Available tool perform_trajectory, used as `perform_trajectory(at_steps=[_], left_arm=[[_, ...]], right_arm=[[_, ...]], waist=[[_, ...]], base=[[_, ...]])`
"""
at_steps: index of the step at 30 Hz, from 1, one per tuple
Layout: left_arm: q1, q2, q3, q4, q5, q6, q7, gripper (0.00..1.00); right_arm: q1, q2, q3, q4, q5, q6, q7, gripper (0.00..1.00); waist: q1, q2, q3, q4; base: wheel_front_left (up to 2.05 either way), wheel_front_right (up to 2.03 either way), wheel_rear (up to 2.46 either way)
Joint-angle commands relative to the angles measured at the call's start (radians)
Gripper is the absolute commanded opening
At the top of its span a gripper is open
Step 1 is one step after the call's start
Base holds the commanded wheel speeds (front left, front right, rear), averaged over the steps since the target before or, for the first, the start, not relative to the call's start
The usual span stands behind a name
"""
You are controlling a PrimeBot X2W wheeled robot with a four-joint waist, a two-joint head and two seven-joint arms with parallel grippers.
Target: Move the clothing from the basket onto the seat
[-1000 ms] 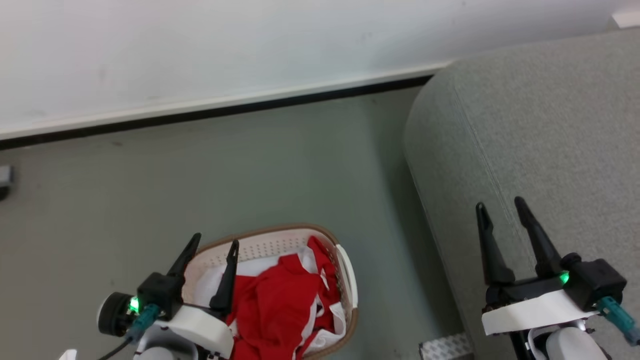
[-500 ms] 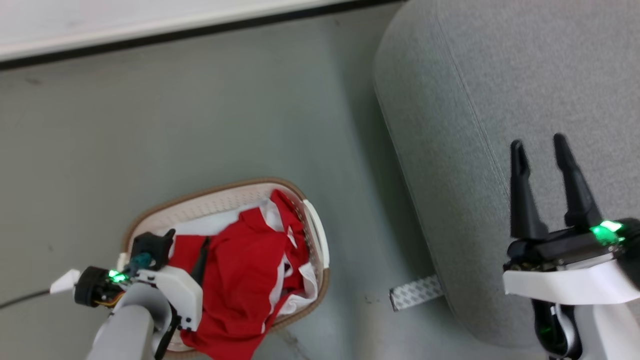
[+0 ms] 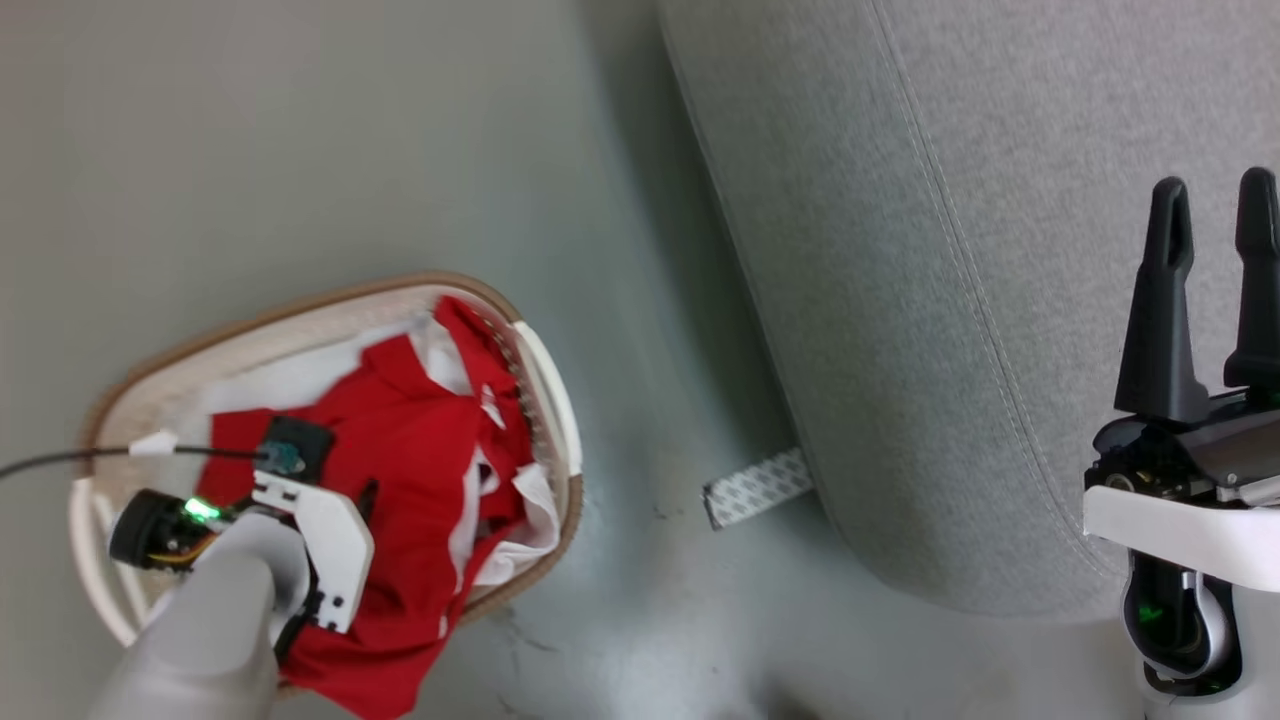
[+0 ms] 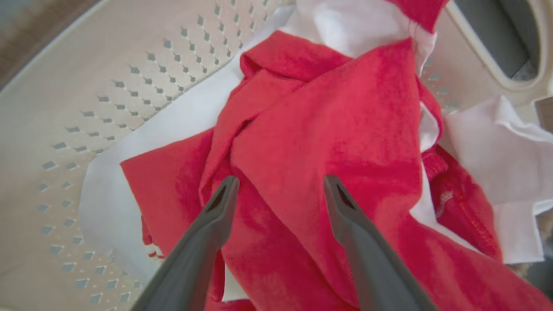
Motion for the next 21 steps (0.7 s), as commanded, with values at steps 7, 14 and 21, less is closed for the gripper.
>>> perform_trajectory(at_steps=[7, 14, 21], left_arm=[[-0.082, 0.036, -0.085, 0.091, -0.028, 0.002, 0.091, 1.0], [-0.101, 0.054, -0.159, 0.138, -0.041, 0.002, 0.222, 1.0], [-0.095, 0.043, -0.197, 0.137, -0.086, 0.002, 0.172, 0.0]], right_arm=[[-0.024, -0.002, 0.011, -0.024, 0.029, -0.002, 0.0, 1.0], [-0.03, -0.002, 0.025, -0.021, 0.045, -0.002, 0.0, 1.0], [-0.028, -0.002, 0.029, -0.01, 0.029, -0.002, 0.0, 1.0]], waist=[[-0.0002, 0.0, 0.095, -0.055], [-0.0002, 0.0, 0.119, -0.074], [-0.0002, 0.0, 0.099, -0.064]], base=[[0.0, 0.0, 0.0], [0.0, 0.0, 0.0], [0.0, 0.0, 0.0]])
